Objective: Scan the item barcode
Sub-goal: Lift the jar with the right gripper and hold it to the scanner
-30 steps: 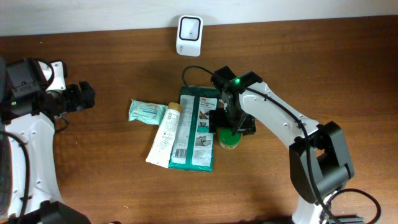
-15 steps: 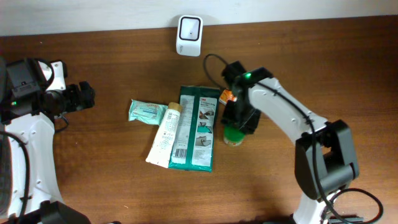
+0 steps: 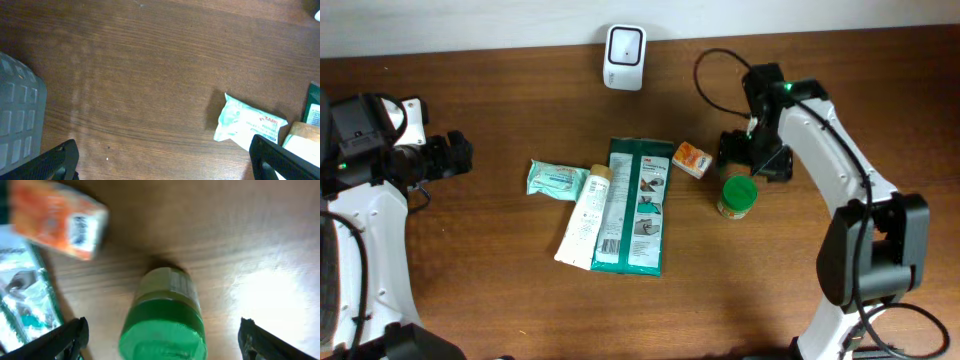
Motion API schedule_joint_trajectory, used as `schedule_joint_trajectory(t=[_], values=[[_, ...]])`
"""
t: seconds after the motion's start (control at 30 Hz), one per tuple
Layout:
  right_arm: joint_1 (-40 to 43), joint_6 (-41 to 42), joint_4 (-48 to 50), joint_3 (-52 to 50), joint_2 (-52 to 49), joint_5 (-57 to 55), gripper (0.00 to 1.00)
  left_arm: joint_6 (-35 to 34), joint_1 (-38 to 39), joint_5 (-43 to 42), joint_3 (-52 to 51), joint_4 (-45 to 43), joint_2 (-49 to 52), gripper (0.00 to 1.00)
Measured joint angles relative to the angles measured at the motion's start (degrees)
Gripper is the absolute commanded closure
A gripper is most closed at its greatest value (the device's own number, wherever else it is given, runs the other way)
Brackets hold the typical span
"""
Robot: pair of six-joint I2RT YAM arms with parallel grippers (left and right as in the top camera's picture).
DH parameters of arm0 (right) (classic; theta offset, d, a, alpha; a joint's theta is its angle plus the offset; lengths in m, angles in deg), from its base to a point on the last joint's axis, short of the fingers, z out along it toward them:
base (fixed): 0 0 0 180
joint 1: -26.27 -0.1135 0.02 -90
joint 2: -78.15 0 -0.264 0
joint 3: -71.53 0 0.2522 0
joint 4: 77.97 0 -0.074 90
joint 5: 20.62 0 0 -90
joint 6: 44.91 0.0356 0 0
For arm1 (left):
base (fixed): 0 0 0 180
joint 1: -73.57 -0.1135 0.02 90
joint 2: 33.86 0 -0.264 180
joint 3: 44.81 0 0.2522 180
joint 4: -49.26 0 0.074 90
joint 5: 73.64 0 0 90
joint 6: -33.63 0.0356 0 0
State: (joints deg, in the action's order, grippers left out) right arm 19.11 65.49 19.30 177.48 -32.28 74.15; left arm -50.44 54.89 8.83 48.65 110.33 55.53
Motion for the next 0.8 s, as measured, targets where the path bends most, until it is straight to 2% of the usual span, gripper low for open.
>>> schedule_joint_trajectory(t=[0.07,0.23,0.5,0.67,0.8], values=[[0.0,-8.0,-1.7,1.8,0.0,0.0,0.16,0.0,0.0,0.0,0.0,0.0,0.0,0.01],[-1.0,-18.6,0.4,-1.2,0.0,0.7,0.16,0.0,0.0,0.0,0.0,0.0,0.0,0.01],[-2.3,-23.8,2.7,-5.1,0.0,0.9,0.17,0.0,0.0,0.0,0.0,0.0,0.0,0.01],[-2.3,-24.3,2.8,-7.9,0.0,-0.2,0.37,0.0,0.0,0.0,0.0,0.0,0.0,0.01],[-2.3,-24.3,2.6,-7.9,0.0,-0.4,0.45,0.0,0.0,0.0,0.0,0.0,0.0,0.01]])
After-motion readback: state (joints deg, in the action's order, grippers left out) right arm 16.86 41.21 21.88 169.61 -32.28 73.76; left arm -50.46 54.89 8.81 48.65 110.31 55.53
